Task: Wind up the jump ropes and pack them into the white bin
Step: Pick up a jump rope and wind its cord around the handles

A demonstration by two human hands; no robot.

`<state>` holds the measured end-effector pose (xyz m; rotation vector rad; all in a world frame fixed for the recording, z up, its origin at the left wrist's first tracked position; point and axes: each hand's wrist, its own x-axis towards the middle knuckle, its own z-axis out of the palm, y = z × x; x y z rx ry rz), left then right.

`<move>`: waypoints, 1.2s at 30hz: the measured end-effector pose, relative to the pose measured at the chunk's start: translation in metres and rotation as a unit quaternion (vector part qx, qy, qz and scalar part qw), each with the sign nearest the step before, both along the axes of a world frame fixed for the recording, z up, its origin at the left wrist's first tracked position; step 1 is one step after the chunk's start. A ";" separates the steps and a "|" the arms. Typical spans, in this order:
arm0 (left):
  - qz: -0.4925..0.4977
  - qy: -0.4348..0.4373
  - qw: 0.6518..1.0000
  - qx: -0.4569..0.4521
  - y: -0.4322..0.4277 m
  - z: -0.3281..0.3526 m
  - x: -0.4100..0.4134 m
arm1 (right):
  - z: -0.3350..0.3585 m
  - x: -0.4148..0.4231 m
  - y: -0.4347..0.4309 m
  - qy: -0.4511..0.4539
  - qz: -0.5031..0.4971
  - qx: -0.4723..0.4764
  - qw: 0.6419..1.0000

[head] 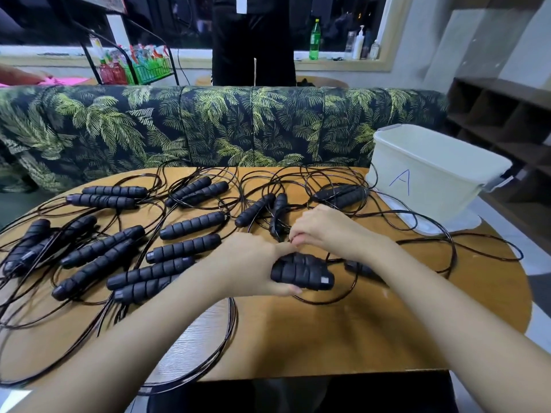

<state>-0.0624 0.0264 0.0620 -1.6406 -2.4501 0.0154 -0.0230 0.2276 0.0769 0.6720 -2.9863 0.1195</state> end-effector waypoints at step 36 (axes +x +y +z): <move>-0.136 0.063 0.987 0.061 -0.014 -0.013 0.013 | 0.029 -0.015 0.029 -0.257 -0.090 -0.135 0.952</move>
